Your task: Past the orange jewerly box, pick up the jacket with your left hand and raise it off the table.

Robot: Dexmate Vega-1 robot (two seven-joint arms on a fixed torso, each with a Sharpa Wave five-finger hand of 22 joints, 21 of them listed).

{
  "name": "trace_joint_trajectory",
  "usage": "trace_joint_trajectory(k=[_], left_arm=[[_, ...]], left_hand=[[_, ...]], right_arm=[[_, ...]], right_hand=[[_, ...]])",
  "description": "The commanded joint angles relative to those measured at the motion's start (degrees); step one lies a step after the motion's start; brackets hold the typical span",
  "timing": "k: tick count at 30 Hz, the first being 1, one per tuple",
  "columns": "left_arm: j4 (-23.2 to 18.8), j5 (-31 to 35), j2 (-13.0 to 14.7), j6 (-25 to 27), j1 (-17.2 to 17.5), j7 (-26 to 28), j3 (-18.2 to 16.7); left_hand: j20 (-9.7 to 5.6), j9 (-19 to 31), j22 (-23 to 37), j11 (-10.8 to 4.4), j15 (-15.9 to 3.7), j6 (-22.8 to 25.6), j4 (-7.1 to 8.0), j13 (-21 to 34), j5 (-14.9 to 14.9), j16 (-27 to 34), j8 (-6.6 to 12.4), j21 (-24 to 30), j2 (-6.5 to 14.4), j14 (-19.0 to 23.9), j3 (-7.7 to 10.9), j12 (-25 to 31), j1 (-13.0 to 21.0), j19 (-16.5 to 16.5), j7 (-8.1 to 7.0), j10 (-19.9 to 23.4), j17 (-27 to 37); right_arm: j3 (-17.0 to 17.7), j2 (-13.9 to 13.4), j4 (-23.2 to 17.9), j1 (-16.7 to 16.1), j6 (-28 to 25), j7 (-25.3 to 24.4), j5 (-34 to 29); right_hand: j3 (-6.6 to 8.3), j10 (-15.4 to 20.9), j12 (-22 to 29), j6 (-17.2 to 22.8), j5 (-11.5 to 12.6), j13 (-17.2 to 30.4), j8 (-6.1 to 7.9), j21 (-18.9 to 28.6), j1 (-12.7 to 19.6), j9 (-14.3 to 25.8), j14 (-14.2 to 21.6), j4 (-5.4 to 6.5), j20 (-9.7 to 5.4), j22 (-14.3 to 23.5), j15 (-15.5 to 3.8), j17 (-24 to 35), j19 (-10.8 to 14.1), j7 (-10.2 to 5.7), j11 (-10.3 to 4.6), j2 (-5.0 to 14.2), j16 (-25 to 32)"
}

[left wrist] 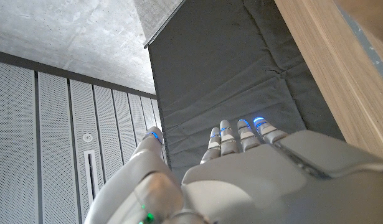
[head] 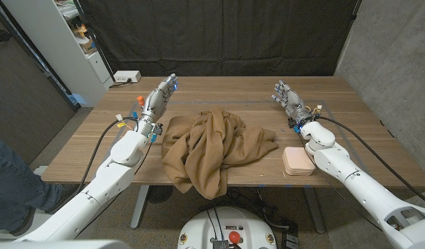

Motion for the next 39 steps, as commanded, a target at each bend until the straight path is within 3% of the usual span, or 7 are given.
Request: trace_joint_trajectory(k=[1,12,39], left_arm=[[-2.3,1.4,0.6,-0.8,1.4,0.7,-0.6],[-5.2,3.3,1.2,-2.3,3.2,1.3,-1.4],[-9.7,6.9,2.0,-3.8,7.0,2.1,-2.6]], left_hand=[[0.00,0.2,0.3,0.17,-0.07,0.6,-0.23,0.2,-0.2,0.2,0.31,0.4,0.2,0.4,0.14,0.3,0.6,0.3,0.09,0.3,0.3],[0.15,0.2,0.3,0.04,-0.08,0.8,-0.36,0.2,-0.3,0.2,0.27,0.4,0.3,0.5,0.13,0.3,0.7,0.2,-0.03,0.5,0.3],[0.26,0.2,0.3,0.14,-0.18,1.1,-0.64,0.2,-0.3,0.2,0.21,0.4,0.5,0.8,0.12,0.3,0.9,0.3,-0.14,0.9,0.3]], right_arm=[[0.2,0.1,1.0,0.7,0.2,0.5,0.3],[0.3,0.1,1.5,1.3,0.7,1.1,0.3],[1.5,-1.3,-0.3,-0.8,1.4,0.7,0.7]], right_hand=[[0.18,0.6,0.2,0.5,0.2,0.1,0.25,0.4,0.3,0.2,0.5,-0.39,0.02,0.3,-0.06,0.2,0.4,-0.10,-0.13,0.27,0.3],[0.15,0.6,0.2,0.5,0.2,0.1,0.25,0.4,0.3,0.2,0.5,-0.40,0.02,0.3,-0.04,0.2,0.4,-0.10,-0.13,0.26,0.3],[0.14,0.6,0.1,0.5,0.2,0.1,0.24,0.4,0.3,0.2,0.5,-0.48,-0.05,0.3,-0.06,0.2,0.5,-0.09,-0.10,0.30,0.3]])
